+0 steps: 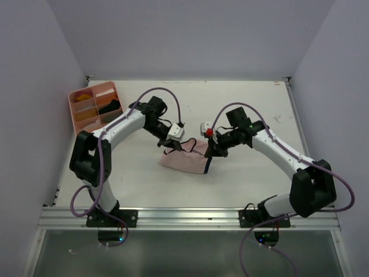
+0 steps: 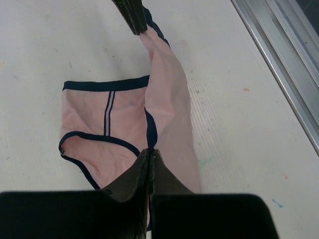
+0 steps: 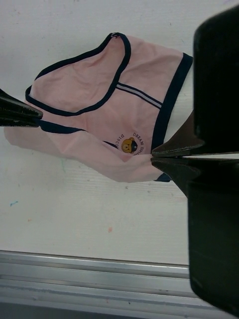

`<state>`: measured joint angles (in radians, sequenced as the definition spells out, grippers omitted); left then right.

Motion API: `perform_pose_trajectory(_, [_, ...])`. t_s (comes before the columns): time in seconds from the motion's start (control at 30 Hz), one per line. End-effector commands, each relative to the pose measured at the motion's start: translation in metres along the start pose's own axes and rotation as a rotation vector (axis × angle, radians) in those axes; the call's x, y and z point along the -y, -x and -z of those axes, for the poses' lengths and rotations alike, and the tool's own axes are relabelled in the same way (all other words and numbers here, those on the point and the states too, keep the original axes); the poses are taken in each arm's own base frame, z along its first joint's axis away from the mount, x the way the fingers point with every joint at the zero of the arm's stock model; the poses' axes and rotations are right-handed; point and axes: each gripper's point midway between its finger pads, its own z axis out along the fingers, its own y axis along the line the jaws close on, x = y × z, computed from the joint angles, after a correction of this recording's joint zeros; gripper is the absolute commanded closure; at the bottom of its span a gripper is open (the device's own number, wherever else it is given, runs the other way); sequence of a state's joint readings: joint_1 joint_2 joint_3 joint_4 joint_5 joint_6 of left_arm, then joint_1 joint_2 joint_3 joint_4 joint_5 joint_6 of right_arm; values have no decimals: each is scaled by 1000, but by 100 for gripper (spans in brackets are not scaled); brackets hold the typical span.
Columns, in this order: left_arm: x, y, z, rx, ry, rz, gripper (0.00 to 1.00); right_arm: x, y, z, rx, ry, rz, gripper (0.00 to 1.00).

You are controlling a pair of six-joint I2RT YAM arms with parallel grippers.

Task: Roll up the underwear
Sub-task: Fold the underwear

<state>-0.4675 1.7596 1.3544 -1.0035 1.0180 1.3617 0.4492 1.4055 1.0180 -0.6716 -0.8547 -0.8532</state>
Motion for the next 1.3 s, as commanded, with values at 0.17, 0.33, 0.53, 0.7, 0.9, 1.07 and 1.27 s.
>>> perform_pose_trajectory(0.17, [-48,12,3,54,36,64,100,30,14,2,93,48,-158,100])
perform_pose_trajectory(0.33, [-76,0,-3,42,57,143,100,60,0,1,108,64,-311,100])
perform_pose_trajectory(0.53, [-104,-22,-10,27,87,199,100,79,-15,5,119,47,-402,100])
perform_pose_trajectory(0.7, [-134,-37,-17,13,156,243,100,81,-35,1,82,50,-476,100])
perform_pose_trajectory(0.9, [-155,-59,-26,-23,188,305,100,90,-67,-12,-33,34,-621,100])
perform_pose_trajectory(1.07, [-152,-82,-35,-73,193,356,100,98,-81,-20,-74,21,-723,100])
perform_pose_trajectory(1.27, [-162,-89,-40,-84,234,384,74,110,-85,-21,-83,-37,-771,74])
